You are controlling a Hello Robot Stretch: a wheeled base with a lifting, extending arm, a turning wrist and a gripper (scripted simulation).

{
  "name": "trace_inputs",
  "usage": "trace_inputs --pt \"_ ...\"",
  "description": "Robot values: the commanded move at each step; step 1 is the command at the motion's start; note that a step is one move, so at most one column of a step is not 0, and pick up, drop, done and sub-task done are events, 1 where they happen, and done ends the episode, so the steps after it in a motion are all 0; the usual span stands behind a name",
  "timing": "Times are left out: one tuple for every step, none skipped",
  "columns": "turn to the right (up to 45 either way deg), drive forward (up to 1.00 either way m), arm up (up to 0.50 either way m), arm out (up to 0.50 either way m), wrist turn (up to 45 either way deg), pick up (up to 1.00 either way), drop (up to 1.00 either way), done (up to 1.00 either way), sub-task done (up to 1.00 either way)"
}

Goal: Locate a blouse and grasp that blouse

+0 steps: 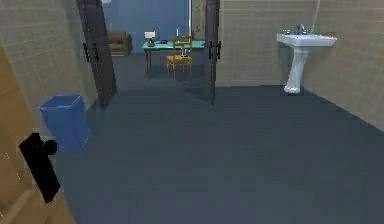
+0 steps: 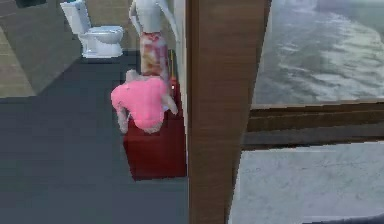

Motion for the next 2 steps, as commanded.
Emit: trace_inputs --pt "45.0 0.0 0.0 0.0 0.0 0.0 0.0 0.0 0.0" --pt "0.0 0.25 0.0 0.0 0.0 0.0 0.0 0.0 0.0"
